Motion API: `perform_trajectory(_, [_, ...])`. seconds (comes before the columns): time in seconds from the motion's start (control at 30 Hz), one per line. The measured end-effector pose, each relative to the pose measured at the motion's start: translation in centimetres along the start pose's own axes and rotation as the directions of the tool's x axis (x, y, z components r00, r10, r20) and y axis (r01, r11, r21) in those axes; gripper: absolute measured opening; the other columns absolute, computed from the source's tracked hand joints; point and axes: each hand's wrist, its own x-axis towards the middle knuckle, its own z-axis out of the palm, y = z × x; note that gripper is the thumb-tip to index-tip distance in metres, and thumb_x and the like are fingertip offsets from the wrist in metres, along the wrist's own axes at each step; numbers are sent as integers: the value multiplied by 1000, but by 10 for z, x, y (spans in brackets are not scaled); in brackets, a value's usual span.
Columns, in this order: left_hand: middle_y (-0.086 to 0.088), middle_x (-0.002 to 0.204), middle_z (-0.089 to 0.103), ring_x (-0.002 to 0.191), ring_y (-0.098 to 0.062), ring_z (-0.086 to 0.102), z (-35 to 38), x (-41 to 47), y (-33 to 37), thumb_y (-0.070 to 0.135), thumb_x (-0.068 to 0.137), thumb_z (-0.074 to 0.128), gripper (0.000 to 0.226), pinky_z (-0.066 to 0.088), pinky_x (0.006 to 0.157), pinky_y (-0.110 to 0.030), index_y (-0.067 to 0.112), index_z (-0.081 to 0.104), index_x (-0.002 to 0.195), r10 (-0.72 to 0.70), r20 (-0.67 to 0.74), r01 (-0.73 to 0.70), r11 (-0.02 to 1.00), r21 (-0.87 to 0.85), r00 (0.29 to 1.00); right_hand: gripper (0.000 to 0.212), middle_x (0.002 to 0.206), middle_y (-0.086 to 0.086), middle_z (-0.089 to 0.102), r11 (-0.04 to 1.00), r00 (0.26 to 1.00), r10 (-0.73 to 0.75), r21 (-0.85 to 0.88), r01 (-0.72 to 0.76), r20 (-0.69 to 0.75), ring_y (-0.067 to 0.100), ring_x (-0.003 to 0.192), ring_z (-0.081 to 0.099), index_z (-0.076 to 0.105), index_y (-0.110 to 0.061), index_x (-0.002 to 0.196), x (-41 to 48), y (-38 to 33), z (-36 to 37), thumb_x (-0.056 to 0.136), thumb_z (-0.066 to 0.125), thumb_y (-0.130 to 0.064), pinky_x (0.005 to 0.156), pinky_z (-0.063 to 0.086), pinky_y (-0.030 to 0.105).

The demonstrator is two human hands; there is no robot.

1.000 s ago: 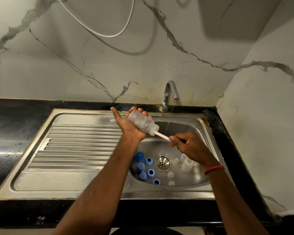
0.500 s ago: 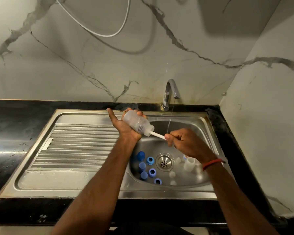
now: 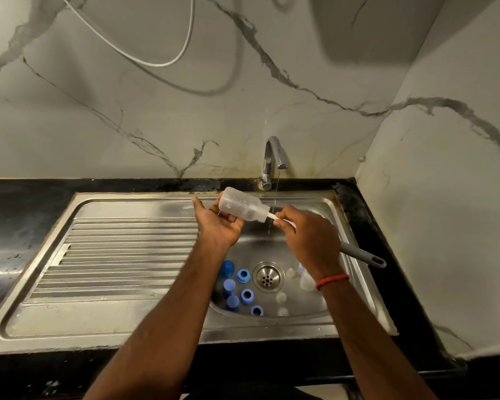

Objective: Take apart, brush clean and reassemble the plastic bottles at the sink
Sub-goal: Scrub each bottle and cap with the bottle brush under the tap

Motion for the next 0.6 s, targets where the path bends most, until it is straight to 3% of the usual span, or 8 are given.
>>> perform_trajectory(0.1, [-22,119,61,112,-43,58,7,-10,-10,77,92,39,74,49,97,-61,10,62,113,-49,46,49,999,0,998,13,62,-6,54,980,995,-75,-187,62,-64,13,57,49,66,-24,83,-3,2,-1,92,69,-33,51,17,18])
perform_trajectory(0.23, [-28,134,53,120,-49,51,10,-12,-15,88,80,40,95,45,94,-65,14,48,138,-138,81,137,990,14,987,9,62,-3,54,944,984,-170,-296,148,-49,14,60,43,69,-21,89,-9,-5,0,93,67,-29,57,24,26])
perform_trajectory(0.3, [-24,135,54,118,-46,54,11,-11,-13,89,75,45,100,46,95,-64,11,50,138,-126,58,127,992,-17,990,12,59,-4,53,945,979,-204,-262,196,-3,13,56,38,68,-22,85,-5,-8,-5,93,67,-30,53,24,26])
perform_trajectory(0.37, [-12,109,65,96,-30,63,11,-14,-12,87,77,46,87,50,86,-49,11,63,116,-63,63,67,996,-64,996,13,59,-6,56,977,976,-191,-75,200,109,10,53,43,69,-24,86,4,-10,-15,94,65,-34,51,29,24])
perform_trajectory(0.43, [-4,80,59,69,-20,57,12,-19,-9,83,82,45,71,48,71,-35,14,62,91,-8,127,20,995,-98,992,10,59,-10,55,957,950,-129,286,44,285,5,53,47,67,-24,85,13,-12,-22,93,67,-29,55,32,20])
perform_trajectory(0.5, [-4,72,57,63,-18,56,17,-25,-4,82,82,44,68,47,62,-28,15,59,87,17,209,-3,997,-71,978,16,56,-13,54,834,906,-100,531,-149,411,3,52,47,62,-26,80,17,-15,-24,95,65,-21,58,36,22])
perform_trajectory(0.6, [-6,70,57,62,-18,56,24,-31,3,82,80,47,68,47,57,-27,15,60,81,25,296,-5,998,-67,955,20,56,-13,56,690,888,-81,669,-278,453,3,50,46,60,-27,81,16,-16,-20,97,61,-15,57,40,29])
